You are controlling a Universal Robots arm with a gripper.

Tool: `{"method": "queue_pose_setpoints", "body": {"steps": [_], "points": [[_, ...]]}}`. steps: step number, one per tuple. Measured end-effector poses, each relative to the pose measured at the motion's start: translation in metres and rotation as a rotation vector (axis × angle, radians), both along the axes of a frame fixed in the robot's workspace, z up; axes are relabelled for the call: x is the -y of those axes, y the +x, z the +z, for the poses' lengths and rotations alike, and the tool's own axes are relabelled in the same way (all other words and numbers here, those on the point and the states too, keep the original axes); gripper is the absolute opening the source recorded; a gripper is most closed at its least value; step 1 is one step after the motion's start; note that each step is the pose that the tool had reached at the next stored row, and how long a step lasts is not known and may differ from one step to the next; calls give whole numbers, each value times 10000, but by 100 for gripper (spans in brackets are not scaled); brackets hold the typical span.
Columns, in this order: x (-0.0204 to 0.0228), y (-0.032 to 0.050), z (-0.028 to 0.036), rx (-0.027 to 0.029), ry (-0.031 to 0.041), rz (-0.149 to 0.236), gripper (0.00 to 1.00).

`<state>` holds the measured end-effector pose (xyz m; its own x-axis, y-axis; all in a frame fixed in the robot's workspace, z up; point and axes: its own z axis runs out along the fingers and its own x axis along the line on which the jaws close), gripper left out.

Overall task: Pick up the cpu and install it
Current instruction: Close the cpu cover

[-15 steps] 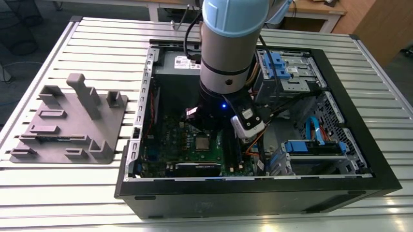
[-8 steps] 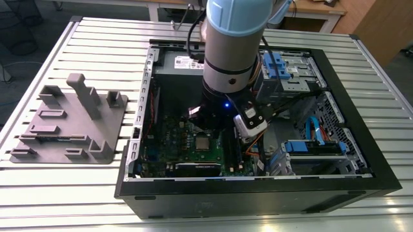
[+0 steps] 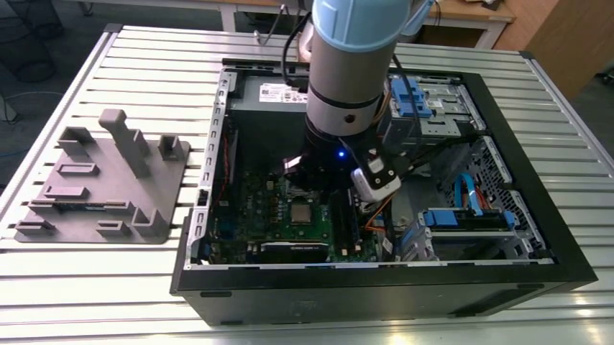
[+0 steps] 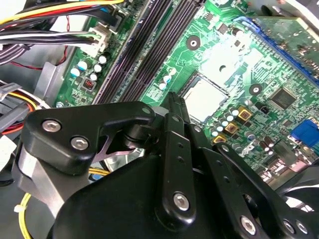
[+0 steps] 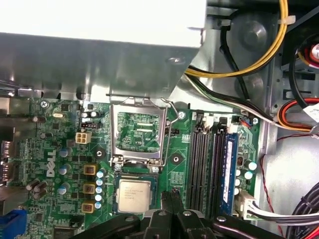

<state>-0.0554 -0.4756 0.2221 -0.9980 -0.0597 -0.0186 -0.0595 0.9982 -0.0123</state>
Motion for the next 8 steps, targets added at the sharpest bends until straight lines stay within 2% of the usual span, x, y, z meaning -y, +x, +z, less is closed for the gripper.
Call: {"method": "queue_pose_setpoints", "body": {"steps": [8], "points": [[-47, 41, -2, 0, 0, 0, 11]]}}
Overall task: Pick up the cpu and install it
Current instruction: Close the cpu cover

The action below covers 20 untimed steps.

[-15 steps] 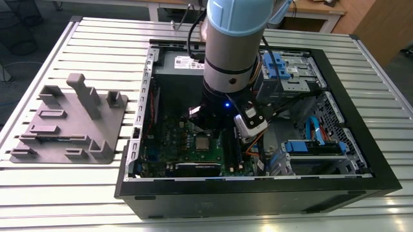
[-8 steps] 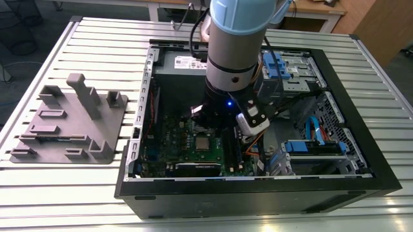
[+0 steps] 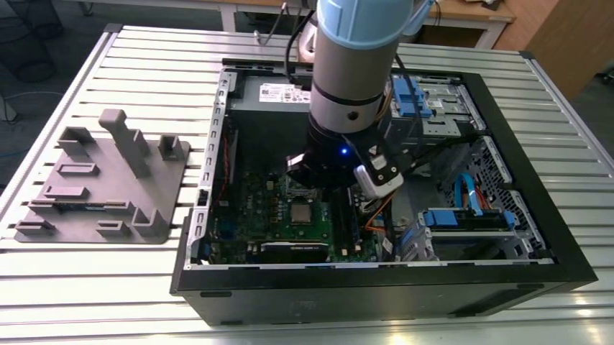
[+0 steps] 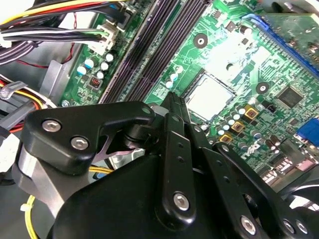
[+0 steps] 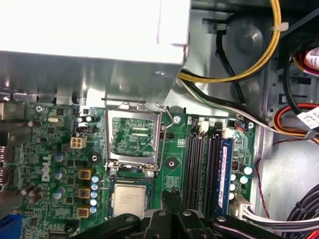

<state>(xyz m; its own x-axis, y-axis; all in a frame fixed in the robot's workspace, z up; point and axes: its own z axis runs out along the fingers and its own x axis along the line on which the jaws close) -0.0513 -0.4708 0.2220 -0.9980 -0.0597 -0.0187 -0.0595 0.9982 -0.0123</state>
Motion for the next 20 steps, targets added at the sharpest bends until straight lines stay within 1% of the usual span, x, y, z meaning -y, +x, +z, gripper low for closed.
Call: {"method": "queue_pose_setpoints", "body": {"steps": [7, 11, 17, 18, 19, 20], "points": [[-13, 10, 0, 0, -1, 0, 11], [-39, 12, -2, 0, 0, 1, 11], [-99, 15, -3, 0, 0, 0, 11], [-121, 20, -4, 0, 0, 2, 11], [-159, 37, -6, 0, 0, -1, 11], [-167, 44, -6, 0, 0, 1, 11]]}}
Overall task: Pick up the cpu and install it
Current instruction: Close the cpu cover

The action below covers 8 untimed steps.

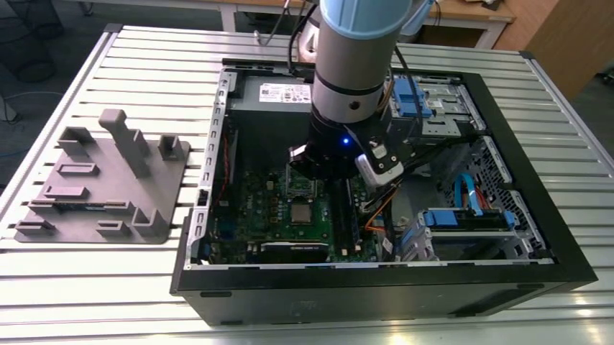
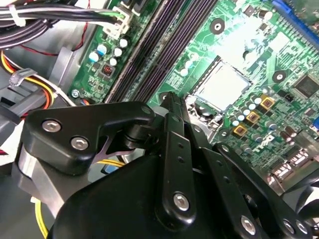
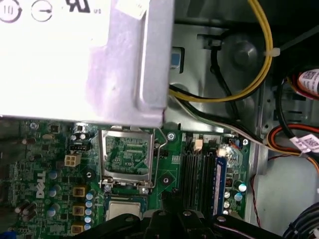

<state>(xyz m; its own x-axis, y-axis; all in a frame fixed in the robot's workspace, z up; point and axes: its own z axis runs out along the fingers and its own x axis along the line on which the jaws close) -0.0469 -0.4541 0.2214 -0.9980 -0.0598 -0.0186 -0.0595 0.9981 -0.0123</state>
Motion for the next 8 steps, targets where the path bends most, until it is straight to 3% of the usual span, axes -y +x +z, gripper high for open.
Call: {"method": "queue_pose_setpoints", "body": {"steps": [8], "points": [[-40, 57, -2, 0, 1, 15, 11]]}}
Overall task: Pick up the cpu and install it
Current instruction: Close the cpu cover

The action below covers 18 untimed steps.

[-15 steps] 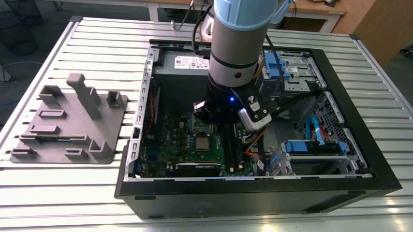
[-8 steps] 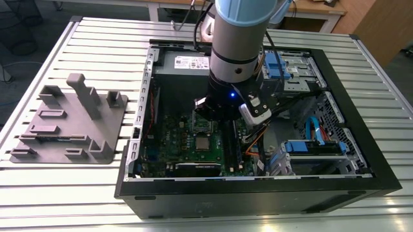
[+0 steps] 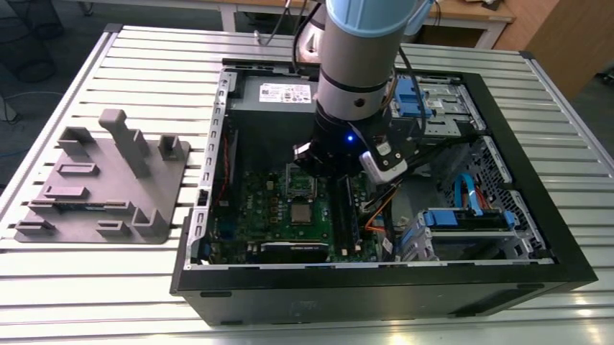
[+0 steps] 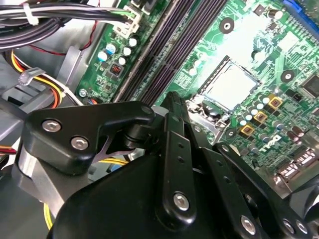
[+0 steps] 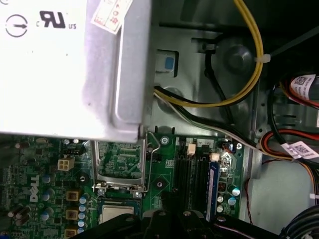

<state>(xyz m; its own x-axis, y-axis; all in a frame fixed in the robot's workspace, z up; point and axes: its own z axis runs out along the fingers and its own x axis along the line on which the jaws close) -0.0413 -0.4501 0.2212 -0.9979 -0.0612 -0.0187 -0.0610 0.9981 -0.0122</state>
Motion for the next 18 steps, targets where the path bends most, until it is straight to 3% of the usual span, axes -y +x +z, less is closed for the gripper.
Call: {"method": "queue_pose_setpoints", "body": {"steps": [14, 18], "points": [[-119, 21, -3, -1, -1, 72, 11], [-130, 39, -6, 0, 1, 118, 11]]}}
